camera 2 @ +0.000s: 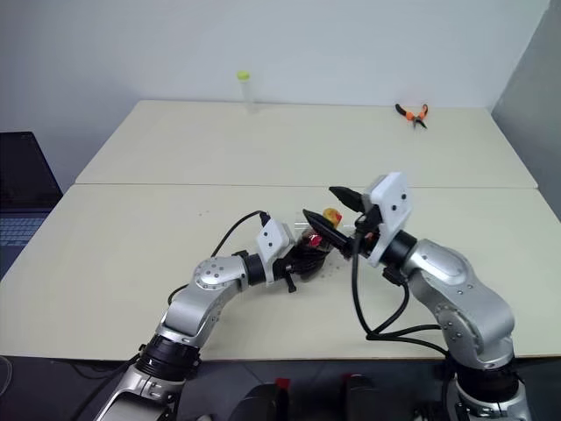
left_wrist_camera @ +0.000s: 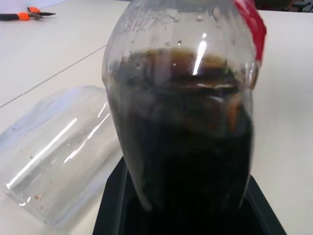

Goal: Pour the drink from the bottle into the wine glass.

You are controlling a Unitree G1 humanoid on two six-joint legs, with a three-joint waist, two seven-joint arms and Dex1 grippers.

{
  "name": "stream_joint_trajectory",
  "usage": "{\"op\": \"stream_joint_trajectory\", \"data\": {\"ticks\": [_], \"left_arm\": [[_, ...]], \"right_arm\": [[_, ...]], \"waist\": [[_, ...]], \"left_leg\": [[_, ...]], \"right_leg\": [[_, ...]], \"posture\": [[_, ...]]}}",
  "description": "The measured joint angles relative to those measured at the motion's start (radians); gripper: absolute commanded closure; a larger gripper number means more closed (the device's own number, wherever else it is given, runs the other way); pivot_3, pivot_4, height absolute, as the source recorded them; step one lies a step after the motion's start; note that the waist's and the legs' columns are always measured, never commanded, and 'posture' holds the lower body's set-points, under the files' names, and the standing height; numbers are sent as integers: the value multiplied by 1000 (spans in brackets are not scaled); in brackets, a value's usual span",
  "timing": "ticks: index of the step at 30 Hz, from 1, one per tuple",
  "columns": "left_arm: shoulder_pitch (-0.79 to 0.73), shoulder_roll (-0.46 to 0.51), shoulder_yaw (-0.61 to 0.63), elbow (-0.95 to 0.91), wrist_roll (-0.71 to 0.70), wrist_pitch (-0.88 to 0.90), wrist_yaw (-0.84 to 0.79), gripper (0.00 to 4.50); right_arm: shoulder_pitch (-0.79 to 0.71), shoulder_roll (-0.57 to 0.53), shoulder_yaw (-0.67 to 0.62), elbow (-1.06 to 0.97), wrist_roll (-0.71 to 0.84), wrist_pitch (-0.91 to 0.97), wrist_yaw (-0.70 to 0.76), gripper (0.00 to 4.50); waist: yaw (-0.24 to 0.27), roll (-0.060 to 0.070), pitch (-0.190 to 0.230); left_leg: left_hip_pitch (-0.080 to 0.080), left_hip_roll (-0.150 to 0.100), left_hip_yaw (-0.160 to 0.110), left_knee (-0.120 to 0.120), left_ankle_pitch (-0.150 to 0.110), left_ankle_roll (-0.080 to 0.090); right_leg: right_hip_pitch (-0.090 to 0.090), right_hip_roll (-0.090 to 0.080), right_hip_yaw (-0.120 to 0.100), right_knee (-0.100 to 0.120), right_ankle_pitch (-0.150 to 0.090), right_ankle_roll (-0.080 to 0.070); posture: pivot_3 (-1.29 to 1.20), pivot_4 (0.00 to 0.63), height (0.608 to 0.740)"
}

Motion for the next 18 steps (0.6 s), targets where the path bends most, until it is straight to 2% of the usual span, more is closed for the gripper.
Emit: {"op": "stream_joint_trajectory", "data": {"ticks": [4,8,18], "left_arm": [[0,3,-1,0,1,-2,-3,3629],[0,5,-2,13,2,-2,-5,3636],[1,20,0,17,0,-18,-22,3653]], "right_arm": [[-9,2,26,74,-83,-4,-38,1217],[9,-16,22,77,-93,-7,-26,1217],[203,-180,-145,23,40,45,134,1217]], "waist": [[3,0,0],[2,0,0],[-1,0,0]], "left_leg": [[0,0,0,0,0,0],[0,0,0,0,0,0],[1,0,1,0,0,0]], "right_leg": [[0,0,0,0,0,0],[0,0,0,0,0,0],[1,0,1,0,0,0]], "posture": [[0,150,740],[0,150,740],[0,150,740]]}}
